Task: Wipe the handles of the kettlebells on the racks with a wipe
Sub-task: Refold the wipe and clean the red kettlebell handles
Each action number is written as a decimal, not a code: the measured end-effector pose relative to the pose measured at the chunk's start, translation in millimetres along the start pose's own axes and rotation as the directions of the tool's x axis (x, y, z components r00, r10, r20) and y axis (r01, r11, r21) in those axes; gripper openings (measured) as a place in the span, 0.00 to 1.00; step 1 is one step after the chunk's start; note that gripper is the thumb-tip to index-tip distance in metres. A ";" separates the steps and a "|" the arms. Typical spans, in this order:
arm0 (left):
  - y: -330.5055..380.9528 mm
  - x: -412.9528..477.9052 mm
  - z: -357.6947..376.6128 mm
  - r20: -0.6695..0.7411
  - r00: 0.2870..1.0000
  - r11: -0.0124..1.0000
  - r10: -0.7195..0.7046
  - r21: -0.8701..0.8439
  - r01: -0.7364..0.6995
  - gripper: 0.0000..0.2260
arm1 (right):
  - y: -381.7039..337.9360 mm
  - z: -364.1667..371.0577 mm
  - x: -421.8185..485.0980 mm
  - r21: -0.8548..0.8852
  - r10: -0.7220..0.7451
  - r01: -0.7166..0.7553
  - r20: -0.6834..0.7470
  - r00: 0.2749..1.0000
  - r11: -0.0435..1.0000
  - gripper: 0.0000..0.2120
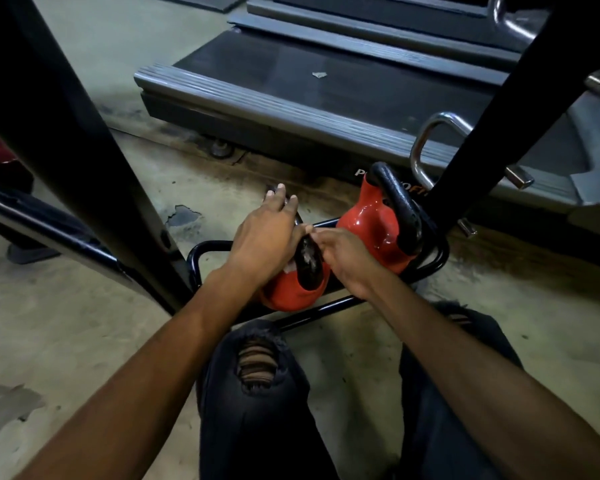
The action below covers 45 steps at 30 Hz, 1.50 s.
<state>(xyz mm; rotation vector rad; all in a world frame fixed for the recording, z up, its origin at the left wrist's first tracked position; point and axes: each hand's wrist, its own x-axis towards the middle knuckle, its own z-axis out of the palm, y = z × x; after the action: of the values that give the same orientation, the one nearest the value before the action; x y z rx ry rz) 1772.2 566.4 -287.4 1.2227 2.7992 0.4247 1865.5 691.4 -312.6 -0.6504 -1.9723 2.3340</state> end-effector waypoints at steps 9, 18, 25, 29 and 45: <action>15.4 2.4 -0.8 -0.038 0.999 0.995 0.031 0.092 -0.027 0.25 | -1.3 -41.2 -41.4 -0.034 -0.167 0.165 -0.318 0.933 0.986 0.08; 108.6 37.8 24.2 -0.017 0.990 0.978 0.142 -0.150 -0.143 0.31 | -101.4 -158.4 30.5 -0.747 -0.717 0.387 -0.168 0.677 0.541 0.09; 167.7 68.7 55.1 0.122 0.992 0.985 0.019 -0.173 0.003 0.40 | -102.7 -178.4 107.2 -0.950 -0.396 0.283 0.212 0.893 0.131 0.12; 180.8 70.6 52.4 0.171 0.984 0.999 -0.040 -0.011 0.043 0.38 | -116.0 -177.3 125.9 -0.931 -0.156 0.298 0.269 0.950 0.210 0.16; 205.4 58.8 63.6 -0.012 0.983 0.980 -0.186 0.066 0.186 0.34 | -77.0 -188.9 135.9 -0.862 -0.358 0.387 0.265 0.895 0.329 0.13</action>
<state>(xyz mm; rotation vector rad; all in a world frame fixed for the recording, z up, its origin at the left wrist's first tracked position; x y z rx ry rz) 1888.3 756.7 -289.1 0.9590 2.9194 0.3250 1782.9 922.0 -302.4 -0.0609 -2.9085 0.8285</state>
